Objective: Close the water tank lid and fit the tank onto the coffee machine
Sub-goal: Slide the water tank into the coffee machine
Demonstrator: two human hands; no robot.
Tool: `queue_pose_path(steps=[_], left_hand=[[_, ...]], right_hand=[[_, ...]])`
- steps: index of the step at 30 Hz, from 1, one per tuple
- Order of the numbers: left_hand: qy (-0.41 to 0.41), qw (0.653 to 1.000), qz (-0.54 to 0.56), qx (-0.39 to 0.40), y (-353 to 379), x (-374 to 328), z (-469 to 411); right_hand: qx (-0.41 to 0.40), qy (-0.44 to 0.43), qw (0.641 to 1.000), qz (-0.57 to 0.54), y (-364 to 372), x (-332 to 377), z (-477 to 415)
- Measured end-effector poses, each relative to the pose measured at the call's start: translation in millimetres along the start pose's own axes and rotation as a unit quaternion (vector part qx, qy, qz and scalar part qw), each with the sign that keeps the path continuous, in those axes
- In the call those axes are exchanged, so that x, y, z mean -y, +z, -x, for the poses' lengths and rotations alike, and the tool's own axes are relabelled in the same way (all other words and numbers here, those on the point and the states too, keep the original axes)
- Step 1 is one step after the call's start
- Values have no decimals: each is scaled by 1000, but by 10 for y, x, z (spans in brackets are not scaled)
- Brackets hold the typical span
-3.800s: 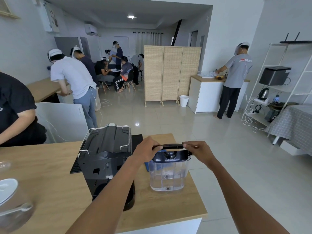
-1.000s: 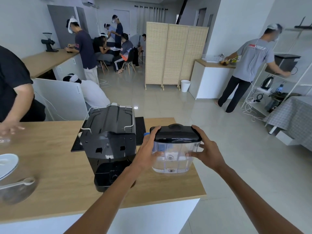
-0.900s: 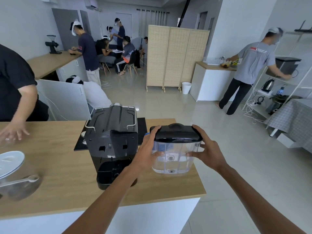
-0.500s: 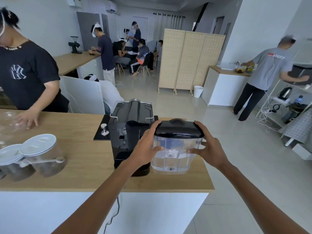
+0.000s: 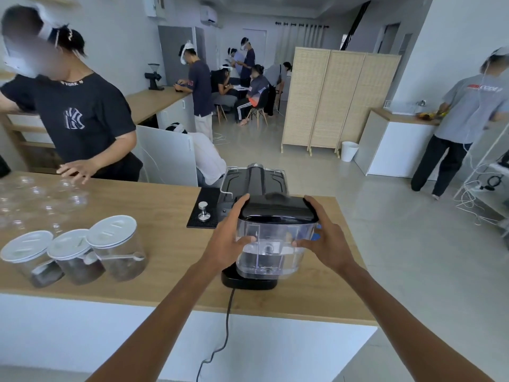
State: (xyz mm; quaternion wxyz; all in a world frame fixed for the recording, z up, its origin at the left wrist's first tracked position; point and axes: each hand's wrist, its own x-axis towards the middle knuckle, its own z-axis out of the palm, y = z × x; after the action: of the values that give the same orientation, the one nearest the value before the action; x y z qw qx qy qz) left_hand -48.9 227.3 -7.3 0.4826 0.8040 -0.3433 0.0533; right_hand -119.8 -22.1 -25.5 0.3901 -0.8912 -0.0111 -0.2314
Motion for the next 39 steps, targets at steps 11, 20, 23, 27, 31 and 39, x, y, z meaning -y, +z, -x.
queue_pose_path(steps=[11,20,23,27,31,39], left_hand=[[19,1000,13,-13,-225,319,18],[11,1000,1,-13,-243,604,-51],[-4,1000,5,-12,-210,700,-58],[-8,1000,18,-16,-160,662,-57],[-24,999,22,-24,-103,764,-42],[-49,998,-28,-27,-122,819,-127]], right_hand=[[-4,37,999,-5,473,16,-85],[-16,57,998,11,637,50,-97],[-15,69,997,16,651,31,-84],[-20,81,996,24,663,8,-54],[-15,87,996,34,681,21,-66],[-38,85,995,40,774,41,-71]])
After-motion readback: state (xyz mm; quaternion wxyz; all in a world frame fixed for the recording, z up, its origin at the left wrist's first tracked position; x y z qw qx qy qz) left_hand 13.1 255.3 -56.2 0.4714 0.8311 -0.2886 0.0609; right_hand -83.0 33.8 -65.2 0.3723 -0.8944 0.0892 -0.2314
